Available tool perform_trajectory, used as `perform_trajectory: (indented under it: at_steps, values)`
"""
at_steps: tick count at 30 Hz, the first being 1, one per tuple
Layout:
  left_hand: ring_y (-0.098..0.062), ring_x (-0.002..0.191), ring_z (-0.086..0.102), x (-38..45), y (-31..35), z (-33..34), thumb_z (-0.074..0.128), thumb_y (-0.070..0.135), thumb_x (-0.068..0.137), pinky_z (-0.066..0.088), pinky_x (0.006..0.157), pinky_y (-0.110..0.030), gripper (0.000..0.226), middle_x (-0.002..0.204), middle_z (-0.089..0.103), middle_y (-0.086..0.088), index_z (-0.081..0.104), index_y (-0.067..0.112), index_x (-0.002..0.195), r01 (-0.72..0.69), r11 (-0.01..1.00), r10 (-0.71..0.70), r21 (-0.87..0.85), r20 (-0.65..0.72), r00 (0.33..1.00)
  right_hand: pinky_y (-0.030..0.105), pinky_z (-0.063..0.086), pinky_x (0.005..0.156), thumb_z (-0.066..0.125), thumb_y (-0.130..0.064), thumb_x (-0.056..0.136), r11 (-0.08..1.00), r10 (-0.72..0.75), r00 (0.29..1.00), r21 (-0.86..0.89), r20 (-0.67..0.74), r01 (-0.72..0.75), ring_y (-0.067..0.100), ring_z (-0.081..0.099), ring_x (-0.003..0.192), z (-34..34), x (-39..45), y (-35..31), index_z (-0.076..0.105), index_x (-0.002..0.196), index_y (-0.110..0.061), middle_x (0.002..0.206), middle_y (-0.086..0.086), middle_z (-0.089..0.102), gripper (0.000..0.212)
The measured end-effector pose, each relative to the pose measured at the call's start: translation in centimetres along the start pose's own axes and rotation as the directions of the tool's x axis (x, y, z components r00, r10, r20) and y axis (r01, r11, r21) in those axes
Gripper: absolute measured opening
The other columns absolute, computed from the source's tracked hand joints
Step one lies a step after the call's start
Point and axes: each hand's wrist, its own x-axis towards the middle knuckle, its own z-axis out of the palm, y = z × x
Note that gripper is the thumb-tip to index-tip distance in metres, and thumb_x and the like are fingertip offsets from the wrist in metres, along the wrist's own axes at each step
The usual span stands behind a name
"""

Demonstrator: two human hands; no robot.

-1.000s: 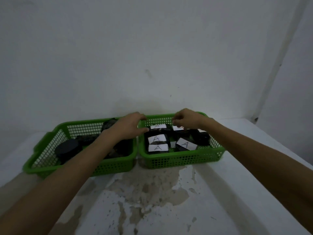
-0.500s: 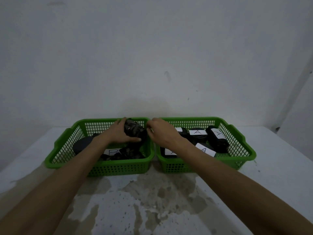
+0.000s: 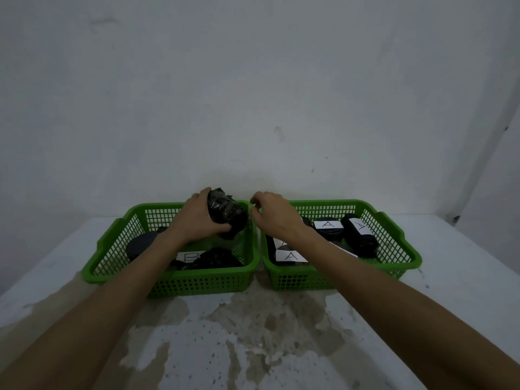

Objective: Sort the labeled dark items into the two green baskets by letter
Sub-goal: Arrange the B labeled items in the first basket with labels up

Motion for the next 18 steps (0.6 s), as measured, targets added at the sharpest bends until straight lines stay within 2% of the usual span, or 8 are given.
perform_trajectory:
  at_steps: [2, 5, 7, 10, 12, 15, 18]
  values:
    - [-0.031, 0.129, 0.044, -0.7, 0.9, -1.3, 0.082, 0.057, 0.058, 0.041, 0.107, -0.047, 0.12, 0.141, 0.042, -0.014, 0.018, 0.019, 0.153, -0.062, 0.998, 0.061, -0.006, -0.039, 0.997, 0.038, 0.051, 0.089, 0.054, -0.035, 0.098, 0.993, 0.059, 0.998, 0.105, 0.015, -0.06, 0.027, 0.063, 0.108, -0.9, 0.2, -0.5, 0.056, 0.132, -0.008, 0.123, 0.01, 0.066, 0.044]
    - [-0.026, 0.132, 0.04, -2.2, 2.4, -3.1, 0.082, 0.055, 0.061, 0.043, 0.105, -0.046, 0.119, 0.145, 0.039, -0.008, 0.015, 0.021, 0.154, -0.208, 0.976, 0.215, 0.066, -0.121, 0.969, 0.036, 0.049, 0.093, 0.065, -0.054, 0.089, 0.938, 0.118, 0.986, 0.311, 0.12, -0.15, 0.027, 0.059, 0.118, -2.4, 0.3, -1.6, 0.04, 0.146, -0.01, 0.136, 0.011, 0.056, 0.076]
    - [-0.024, 0.13, 0.04, -3.5, 3.3, -4.0, 0.081, 0.054, 0.061, 0.046, 0.098, -0.044, 0.12, 0.145, 0.039, -0.006, 0.013, 0.02, 0.154, -0.288, 0.947, 0.308, 0.143, -0.15, 0.939, 0.037, 0.049, 0.098, 0.071, -0.06, 0.08, 0.894, 0.132, 0.972, 0.401, 0.192, -0.201, 0.028, 0.055, 0.124, -3.3, 0.4, -2.1, 0.03, 0.152, -0.012, 0.143, 0.012, 0.049, 0.095]
    - [-0.024, 0.126, 0.043, -5.2, 4.3, -4.6, 0.079, 0.052, 0.062, 0.049, 0.093, -0.041, 0.121, 0.144, 0.042, -0.009, 0.012, 0.014, 0.155, -0.379, 0.882, 0.434, 0.28, -0.166, 0.886, 0.043, 0.049, 0.104, 0.078, -0.063, 0.07, 0.834, 0.15, 0.956, 0.488, 0.251, -0.259, 0.029, 0.059, 0.122, -3.8, 0.5, -2.6, 0.025, 0.154, -0.014, 0.142, 0.013, 0.051, 0.111]
    - [-0.025, 0.126, 0.043, -6.1, 4.6, -4.7, 0.077, 0.048, 0.062, 0.047, 0.096, -0.039, 0.117, 0.144, 0.042, -0.01, 0.014, 0.011, 0.154, -0.423, 0.844, 0.493, 0.329, -0.17, 0.853, 0.042, 0.052, 0.101, 0.082, -0.06, 0.066, 0.818, 0.139, 0.956, 0.515, 0.257, -0.257, 0.026, 0.063, 0.116, -3.8, 0.4, -2.9, 0.034, 0.149, -0.013, 0.137, 0.01, 0.057, 0.107]
    - [-0.026, 0.129, 0.041, -6.8, 4.3, -4.6, 0.074, 0.044, 0.065, 0.046, 0.102, -0.04, 0.111, 0.146, 0.04, -0.011, 0.016, 0.009, 0.154, -0.474, 0.802, 0.556, 0.364, -0.164, 0.815, 0.039, 0.056, 0.096, 0.086, -0.048, 0.068, 0.813, 0.082, 0.974, 0.55, 0.214, -0.189, 0.02, 0.067, 0.105, -3.5, -0.2, -3.2, 0.057, 0.131, -0.015, 0.12, 0.003, 0.068, 0.076]
    - [-0.026, 0.134, 0.039, -7.2, 3.5, -4.8, 0.073, 0.056, 0.068, 0.043, 0.107, -0.042, 0.113, 0.15, 0.035, -0.01, 0.015, 0.01, 0.154, -0.51, 0.771, 0.595, 0.381, -0.144, 0.791, 0.032, 0.056, 0.091, 0.085, -0.044, 0.071, 0.843, 0.048, 0.99, 0.526, 0.133, -0.112, 0.017, 0.066, 0.102, -3.2, -1.3, -3.6, 0.06, 0.125, -0.017, 0.114, 0.0, 0.069, 0.065]
